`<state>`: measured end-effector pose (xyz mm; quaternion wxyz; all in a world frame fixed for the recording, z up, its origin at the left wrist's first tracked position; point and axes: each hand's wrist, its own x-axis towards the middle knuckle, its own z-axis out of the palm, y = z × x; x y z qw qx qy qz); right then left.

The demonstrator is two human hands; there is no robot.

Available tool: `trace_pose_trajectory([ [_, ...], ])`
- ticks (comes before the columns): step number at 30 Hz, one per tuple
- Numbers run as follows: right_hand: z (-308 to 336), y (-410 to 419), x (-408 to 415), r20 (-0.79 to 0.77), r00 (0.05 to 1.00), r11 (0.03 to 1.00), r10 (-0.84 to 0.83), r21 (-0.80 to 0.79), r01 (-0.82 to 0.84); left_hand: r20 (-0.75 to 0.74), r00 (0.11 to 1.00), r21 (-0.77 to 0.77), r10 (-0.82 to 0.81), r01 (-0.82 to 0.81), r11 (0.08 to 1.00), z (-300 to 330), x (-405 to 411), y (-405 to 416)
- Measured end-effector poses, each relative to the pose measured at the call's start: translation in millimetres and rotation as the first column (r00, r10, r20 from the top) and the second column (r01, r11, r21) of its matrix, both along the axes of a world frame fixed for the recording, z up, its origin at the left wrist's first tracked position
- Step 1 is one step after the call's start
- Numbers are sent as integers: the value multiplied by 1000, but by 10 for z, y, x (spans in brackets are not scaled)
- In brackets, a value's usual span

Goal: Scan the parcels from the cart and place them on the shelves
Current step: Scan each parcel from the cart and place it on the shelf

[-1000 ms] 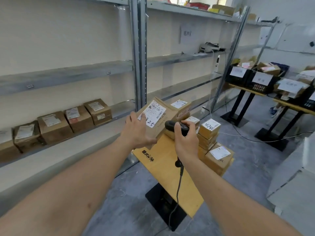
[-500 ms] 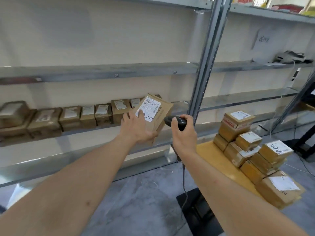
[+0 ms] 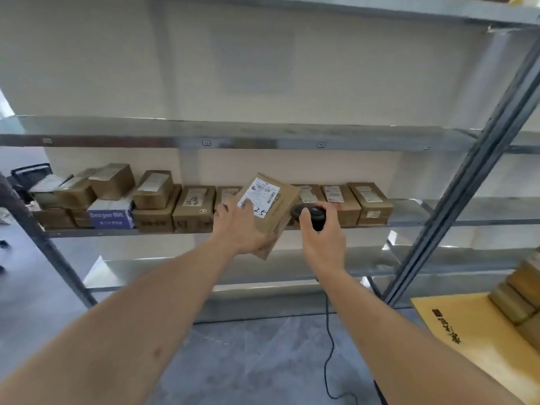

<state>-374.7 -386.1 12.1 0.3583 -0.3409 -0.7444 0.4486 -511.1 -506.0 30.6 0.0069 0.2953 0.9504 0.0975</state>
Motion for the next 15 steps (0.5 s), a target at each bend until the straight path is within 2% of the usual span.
trace_pose_trajectory([
  [7, -40, -344, -918, 48, 993, 993, 109, 30, -110, 47, 988, -37, 146, -144, 989, -112, -864, -459],
  [15, -301, -189, -2022, 80, 979, 982, 186, -18, -185, 71, 956, -60, 284, -280, 958, -387, -1758, -441],
])
